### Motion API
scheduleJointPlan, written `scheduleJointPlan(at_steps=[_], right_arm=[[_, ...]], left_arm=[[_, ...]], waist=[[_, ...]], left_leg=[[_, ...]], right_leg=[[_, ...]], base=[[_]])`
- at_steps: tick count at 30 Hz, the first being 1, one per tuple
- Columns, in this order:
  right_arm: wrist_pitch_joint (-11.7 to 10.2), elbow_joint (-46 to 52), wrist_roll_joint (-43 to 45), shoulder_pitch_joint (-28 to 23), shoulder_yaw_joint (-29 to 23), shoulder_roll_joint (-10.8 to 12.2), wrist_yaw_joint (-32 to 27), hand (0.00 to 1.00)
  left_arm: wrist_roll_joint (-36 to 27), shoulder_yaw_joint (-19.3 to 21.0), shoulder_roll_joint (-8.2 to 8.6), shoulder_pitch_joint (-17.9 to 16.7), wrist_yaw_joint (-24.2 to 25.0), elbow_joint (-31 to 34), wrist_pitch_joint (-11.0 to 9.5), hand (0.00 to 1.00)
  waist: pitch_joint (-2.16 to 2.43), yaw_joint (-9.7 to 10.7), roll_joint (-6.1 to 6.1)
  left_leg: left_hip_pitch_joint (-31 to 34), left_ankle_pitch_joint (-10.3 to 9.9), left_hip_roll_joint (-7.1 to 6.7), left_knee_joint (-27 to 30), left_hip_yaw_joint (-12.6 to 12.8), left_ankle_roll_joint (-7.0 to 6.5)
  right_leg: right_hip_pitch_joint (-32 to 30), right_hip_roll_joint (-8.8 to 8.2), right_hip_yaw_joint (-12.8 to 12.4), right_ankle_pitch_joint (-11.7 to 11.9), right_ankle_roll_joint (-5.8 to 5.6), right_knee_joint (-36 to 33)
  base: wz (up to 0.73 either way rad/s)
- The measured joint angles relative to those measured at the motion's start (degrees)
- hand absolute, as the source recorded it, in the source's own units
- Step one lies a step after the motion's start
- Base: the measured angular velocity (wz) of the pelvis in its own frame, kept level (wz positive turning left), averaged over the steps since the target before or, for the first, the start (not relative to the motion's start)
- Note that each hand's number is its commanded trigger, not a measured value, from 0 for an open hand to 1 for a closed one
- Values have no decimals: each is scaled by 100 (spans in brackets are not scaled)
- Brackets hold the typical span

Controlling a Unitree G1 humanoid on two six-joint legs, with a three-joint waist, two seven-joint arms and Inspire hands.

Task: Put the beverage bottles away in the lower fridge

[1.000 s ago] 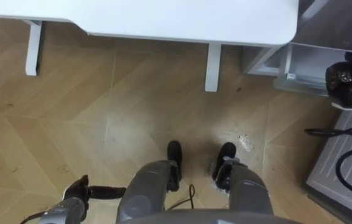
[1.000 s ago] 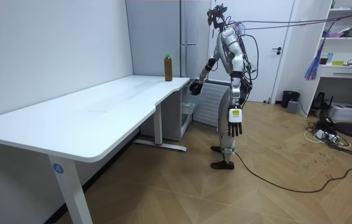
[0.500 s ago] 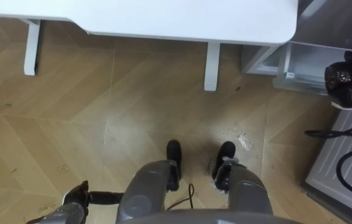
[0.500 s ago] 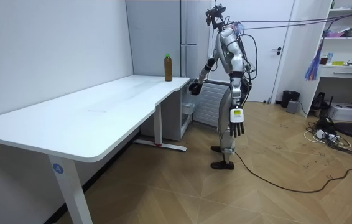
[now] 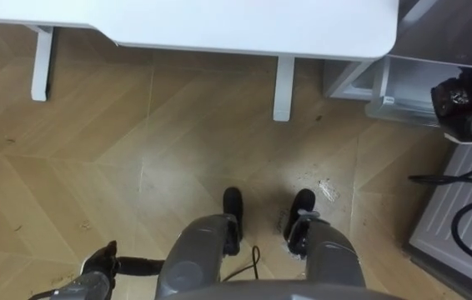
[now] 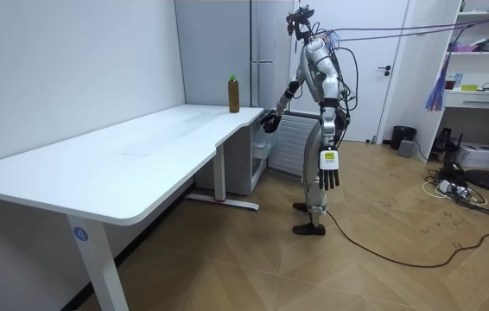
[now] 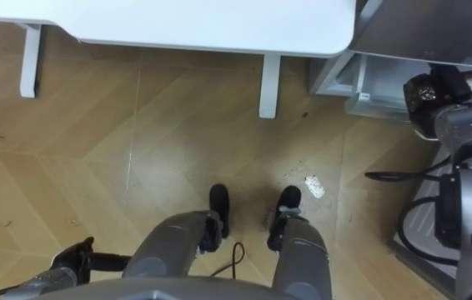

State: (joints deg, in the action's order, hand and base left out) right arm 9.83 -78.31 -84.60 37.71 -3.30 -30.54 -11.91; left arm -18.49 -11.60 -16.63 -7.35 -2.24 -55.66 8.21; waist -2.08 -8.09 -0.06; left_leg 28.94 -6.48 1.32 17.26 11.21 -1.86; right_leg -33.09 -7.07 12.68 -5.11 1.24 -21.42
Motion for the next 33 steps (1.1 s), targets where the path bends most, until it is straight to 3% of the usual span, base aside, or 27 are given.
scheduleJointPlan(at_steps=[33], right_arm=[[-48,19,-21,-1,206,2,145,0]], left_arm=[[-1,-60,-10,-7,9,38,16,0]], waist=[[2,15,-62]], left_leg=[[-1,0,4,16,8,0]], right_leg=[[6,7,6,4,1,-4]], base=[[0]])
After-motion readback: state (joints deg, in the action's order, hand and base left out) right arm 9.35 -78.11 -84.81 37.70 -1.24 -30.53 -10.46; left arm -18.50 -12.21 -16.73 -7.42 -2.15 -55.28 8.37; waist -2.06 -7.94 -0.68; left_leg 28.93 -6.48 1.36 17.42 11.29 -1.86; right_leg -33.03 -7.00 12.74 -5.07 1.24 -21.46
